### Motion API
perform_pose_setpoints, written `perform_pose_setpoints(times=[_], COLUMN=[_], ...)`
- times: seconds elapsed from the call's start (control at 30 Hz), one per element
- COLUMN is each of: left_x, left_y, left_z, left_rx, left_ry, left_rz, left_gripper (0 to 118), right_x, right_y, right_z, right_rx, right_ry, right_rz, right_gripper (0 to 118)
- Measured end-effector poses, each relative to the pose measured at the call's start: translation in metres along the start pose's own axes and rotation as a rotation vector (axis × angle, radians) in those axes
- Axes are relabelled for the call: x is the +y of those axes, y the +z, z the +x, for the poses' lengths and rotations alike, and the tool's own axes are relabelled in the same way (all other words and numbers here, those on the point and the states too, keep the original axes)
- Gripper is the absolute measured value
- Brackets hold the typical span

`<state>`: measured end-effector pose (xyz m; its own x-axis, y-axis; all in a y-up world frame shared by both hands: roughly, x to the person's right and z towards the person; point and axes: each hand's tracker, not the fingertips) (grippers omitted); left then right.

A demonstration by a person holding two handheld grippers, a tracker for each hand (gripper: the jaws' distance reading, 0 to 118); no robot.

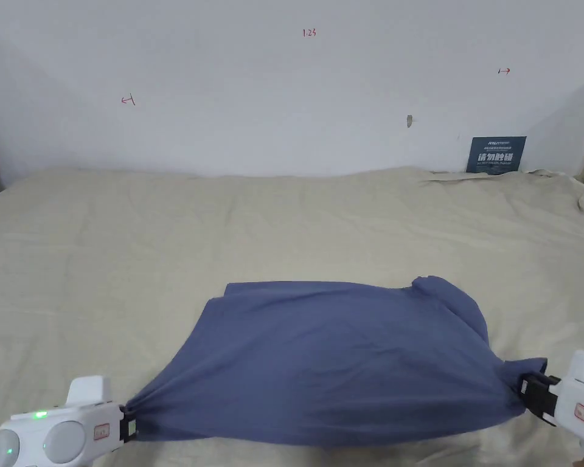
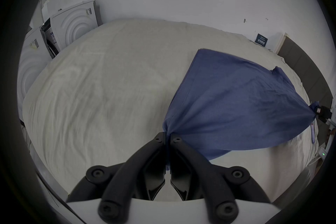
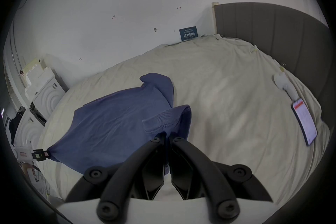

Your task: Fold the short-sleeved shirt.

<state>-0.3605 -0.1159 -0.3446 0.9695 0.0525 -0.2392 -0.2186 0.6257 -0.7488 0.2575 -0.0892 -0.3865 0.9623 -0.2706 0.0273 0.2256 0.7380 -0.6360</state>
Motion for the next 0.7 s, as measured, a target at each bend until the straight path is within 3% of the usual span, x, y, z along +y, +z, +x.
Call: perform_pose_setpoints(times=[0.07, 0.33, 0.7], left_x=[-0.013, -0.065, -0.105], left_y=[0.011, 0.044, 0.043], left_z=[-0.003, -0.019, -0.020], left_rx=[-0.001, 0.001, 0.019], left_ry=[0.008, 0.006, 0.030], left_rz=[-0.004, -0.038, -0.093], left_gripper=[1, 1, 1], right_x=[-0.015, -0.058, -0.103], right_y=[0.016, 0.059, 0.067], right_z=[0.004, 0.021, 0.027], right_rx=[0.018, 0.017, -0.068], right_ry=[-0.039, -0.061, -0.110], right_rz=[-0.002, -0.025, -0.114], right_gripper=[2, 2, 2])
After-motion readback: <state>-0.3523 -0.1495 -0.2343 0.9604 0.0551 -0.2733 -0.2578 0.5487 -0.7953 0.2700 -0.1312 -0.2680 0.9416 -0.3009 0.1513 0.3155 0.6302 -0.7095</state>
